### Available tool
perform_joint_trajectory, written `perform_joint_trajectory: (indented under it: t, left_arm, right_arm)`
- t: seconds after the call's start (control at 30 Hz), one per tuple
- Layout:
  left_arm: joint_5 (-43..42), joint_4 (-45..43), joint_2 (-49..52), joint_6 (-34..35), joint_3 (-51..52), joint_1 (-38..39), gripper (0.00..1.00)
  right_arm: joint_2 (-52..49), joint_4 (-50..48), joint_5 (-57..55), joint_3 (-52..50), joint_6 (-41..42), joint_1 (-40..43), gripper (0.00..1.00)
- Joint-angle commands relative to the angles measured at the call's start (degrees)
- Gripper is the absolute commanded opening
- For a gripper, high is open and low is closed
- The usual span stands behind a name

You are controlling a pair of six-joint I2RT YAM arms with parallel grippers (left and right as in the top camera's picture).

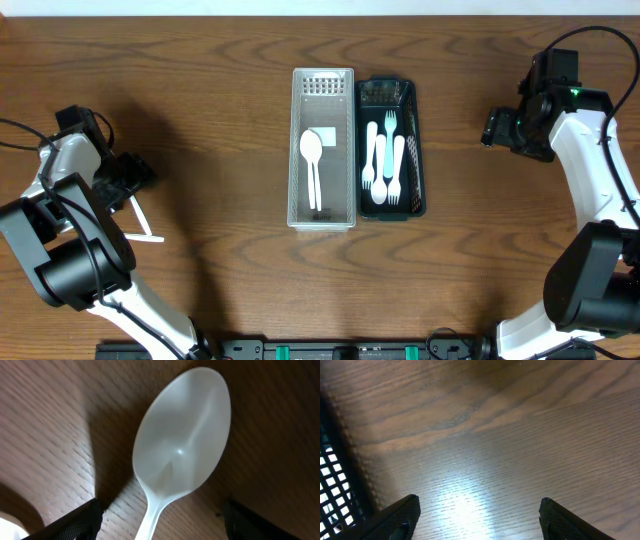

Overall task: Pack container
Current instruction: 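Reach the left gripper to a spoon at the left edge and grasp it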

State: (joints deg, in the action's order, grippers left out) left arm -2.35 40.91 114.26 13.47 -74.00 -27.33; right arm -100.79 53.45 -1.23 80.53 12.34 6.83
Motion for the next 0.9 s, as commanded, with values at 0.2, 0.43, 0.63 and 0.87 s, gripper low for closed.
perform_joint_trajectory:
  t: [0.2, 0.43, 0.63, 0.87]
  left_arm:
    - [0.2, 0.2, 1.5, -0.3, 0.7, -0.2, 0.78]
    - [0.2, 0.8, 1.5, -0.3, 0.7, -0.2, 0.4]
    - [0.2, 0.8, 1.5, -0.3, 0.7, -0.2, 0.22]
    - [0.2, 1.0, -0.3, -0.3, 0.2, -0.2, 0.06]
  right_arm:
    - [0.0, 0.1, -0.3, -0.1, -0.9, 0.3, 0.8]
    - [0.0, 0.1, -0.2, -0.1, -0.9, 0.3, 0.8]
    - [0.0, 0.1, -0.2, -0.1, -0.9, 0.3, 0.8]
    - [0.0, 0.1, -0.3, -0.1, -0.9, 0.3, 0.8]
